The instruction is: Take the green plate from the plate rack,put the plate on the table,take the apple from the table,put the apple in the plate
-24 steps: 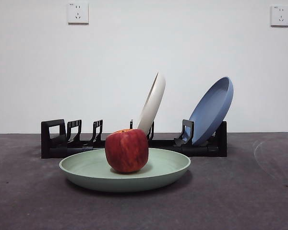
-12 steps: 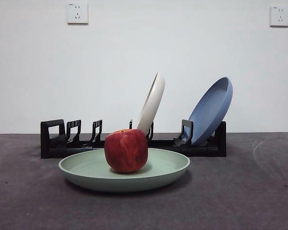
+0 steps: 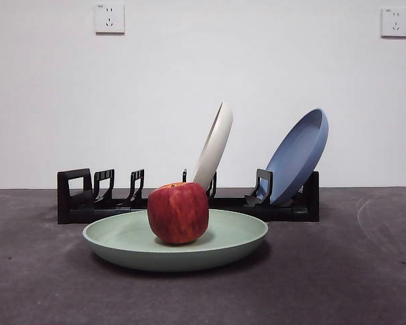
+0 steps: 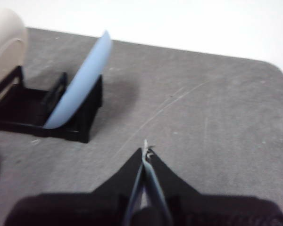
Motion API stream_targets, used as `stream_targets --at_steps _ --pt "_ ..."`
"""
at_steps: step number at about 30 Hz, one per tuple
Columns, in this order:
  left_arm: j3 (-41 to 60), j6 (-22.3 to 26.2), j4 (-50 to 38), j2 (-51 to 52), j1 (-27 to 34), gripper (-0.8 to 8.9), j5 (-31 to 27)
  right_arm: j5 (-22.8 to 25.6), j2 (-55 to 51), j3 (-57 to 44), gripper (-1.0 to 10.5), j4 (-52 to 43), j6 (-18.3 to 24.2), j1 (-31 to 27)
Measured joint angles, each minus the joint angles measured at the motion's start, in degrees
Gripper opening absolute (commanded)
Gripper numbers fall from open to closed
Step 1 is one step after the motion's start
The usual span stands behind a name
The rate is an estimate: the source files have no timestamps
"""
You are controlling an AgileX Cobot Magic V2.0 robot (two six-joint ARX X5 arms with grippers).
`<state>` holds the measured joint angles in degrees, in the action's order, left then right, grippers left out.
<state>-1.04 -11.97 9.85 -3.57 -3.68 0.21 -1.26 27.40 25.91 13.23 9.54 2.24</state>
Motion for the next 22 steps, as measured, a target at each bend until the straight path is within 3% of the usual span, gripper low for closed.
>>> stream_targets --at_steps 4,8,14,22 --pt "0.0 0.0 0.0 -0.04 0.0 -0.03 0.0 -0.07 -7.41 -11.21 0.0 -9.68 -0.31 -2.71" --pt "0.0 0.0 0.0 -0.07 0.0 -0.03 0.0 1.66 -14.69 -20.22 0.0 -12.66 -3.02 -4.24" --pt "0.0 0.0 0.0 -0.11 0.0 -0.03 0.0 2.21 -21.31 -24.81 0.0 -7.15 -7.74 -4.24" --pt "0.0 0.02 -0.02 -0.17 0.0 -0.03 0.0 1.88 -26.91 -24.7 0.0 -2.45 -8.15 -4.5"
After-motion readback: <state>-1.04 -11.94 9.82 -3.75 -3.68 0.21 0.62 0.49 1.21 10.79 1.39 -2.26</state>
